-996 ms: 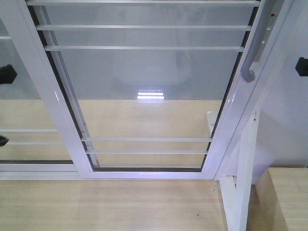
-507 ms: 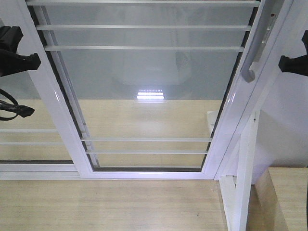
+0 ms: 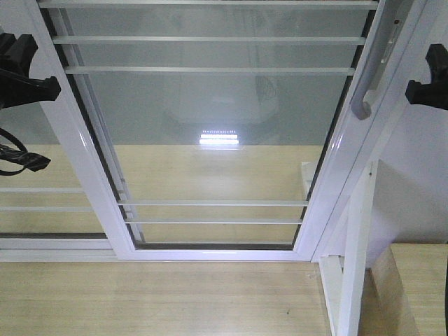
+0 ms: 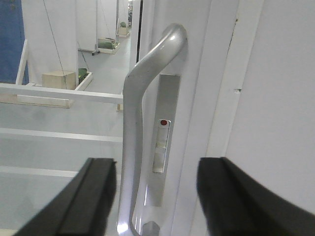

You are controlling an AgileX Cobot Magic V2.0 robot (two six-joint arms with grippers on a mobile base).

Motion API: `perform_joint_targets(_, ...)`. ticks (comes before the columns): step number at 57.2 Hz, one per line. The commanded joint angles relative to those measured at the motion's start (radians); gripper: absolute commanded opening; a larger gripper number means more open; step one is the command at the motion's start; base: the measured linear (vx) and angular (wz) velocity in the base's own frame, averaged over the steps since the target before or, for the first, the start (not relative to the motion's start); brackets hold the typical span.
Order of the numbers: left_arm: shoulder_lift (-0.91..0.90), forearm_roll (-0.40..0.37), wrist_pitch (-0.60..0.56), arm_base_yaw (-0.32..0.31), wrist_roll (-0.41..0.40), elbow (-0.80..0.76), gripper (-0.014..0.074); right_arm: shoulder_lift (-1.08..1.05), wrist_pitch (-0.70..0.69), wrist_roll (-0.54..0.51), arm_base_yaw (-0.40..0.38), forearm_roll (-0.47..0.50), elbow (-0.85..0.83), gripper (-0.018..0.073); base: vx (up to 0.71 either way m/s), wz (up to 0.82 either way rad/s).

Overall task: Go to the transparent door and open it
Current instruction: 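Raise the right gripper up to the silver door handle, then close the right gripper around the vertical silver handle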

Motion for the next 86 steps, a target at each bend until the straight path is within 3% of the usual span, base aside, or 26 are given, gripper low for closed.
perform_joint_targets(1,-0.018,-0.007,-0.09,0.0,-0.009,-0.034,0.0458,-0.016,-0.094,-0.004,-0.003,-0.011,-0.037,0.064,0.0,0.0)
perform_joint_targets(7,-0.018,-0.007,-0.089,0.0,-0.009,-0.034,0.0552,-0.016,-0.094,-0.004,-0.003,-0.011,-0.037,0.0716,0.0,0.0)
perform_joint_targets(16,-0.017,-0.008,-0.089,0.0,-0.007,-0.034,0.0641,-0.003,-0.105,0.023,-0.003,-0.009,-0.037,0.0716,0.0,0.0)
perform_joint_targets(43,0.045,-0.008,-0.098,0.0,-0.007,-0.034,0.0611,0.238,-0.354,0.051,-0.003,-0.007,-0.056,0.0571,0.0,0.0)
perform_joint_targets(57,0.045,-0.008,-0.098,0.0,-0.007,-0.034,0.0604,0.384,-0.354,0.07,-0.003,-0.019,-0.188,0.0561,0.0,0.0)
perform_joint_targets(72,0.045,-0.008,-0.094,0.0,-0.007,-0.034,0.059,0.517,-0.351,0.163,-0.003,-0.141,-0.33,0.0561,0.0,0.0)
perform_joint_targets(86,0.045,-0.008,-0.092,0.0,-0.007,-0.034,0.059,0.597,-0.351,0.176,-0.003,-0.141,-0.419,0.0561,0.0,0.0)
